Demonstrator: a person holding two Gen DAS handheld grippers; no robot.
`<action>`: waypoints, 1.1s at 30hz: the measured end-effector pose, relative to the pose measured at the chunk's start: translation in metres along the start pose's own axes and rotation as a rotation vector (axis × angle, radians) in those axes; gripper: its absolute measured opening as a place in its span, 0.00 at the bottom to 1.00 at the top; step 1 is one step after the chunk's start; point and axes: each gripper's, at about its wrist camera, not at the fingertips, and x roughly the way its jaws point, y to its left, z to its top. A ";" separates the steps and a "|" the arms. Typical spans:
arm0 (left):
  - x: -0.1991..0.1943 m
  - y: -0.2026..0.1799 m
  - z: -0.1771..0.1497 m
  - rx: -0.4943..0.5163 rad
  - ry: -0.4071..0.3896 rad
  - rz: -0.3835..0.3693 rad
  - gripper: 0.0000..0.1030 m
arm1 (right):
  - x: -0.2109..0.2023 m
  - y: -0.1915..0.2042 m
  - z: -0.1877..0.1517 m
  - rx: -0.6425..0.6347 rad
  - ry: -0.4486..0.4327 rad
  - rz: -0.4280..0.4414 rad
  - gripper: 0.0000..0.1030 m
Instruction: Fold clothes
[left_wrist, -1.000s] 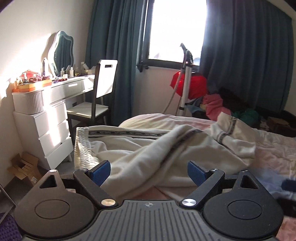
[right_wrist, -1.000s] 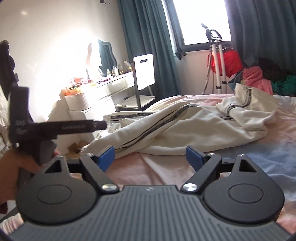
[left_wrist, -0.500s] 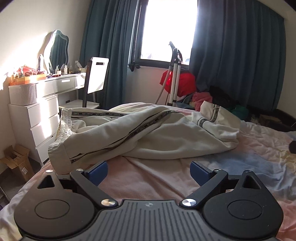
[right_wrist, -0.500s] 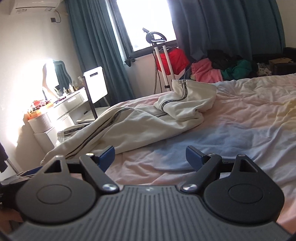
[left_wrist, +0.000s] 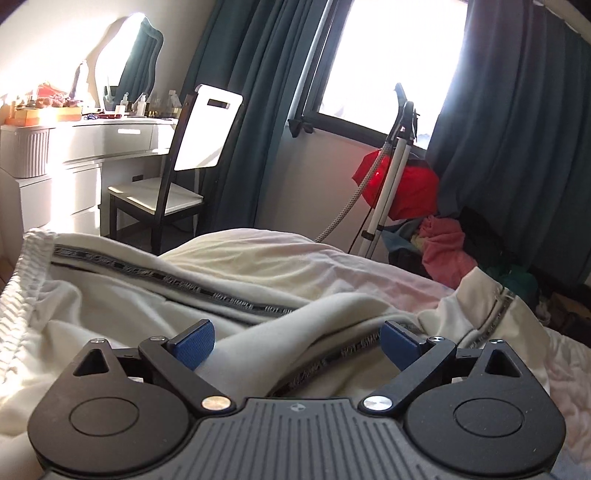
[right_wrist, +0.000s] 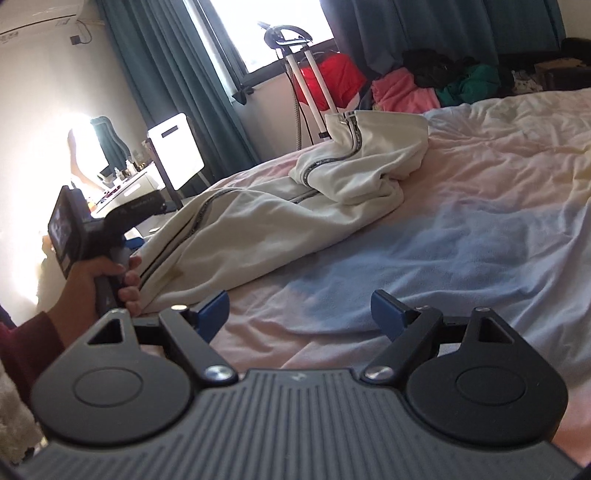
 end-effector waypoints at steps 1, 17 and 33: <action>0.015 -0.003 0.004 0.000 0.005 -0.001 0.95 | 0.010 -0.004 0.001 0.010 0.005 -0.006 0.83; 0.017 -0.094 -0.009 0.405 -0.067 -0.057 0.03 | 0.060 -0.033 0.008 0.063 0.057 -0.123 0.83; -0.177 -0.105 -0.190 0.574 0.062 -0.256 0.03 | -0.032 -0.042 0.020 0.121 -0.120 -0.061 0.83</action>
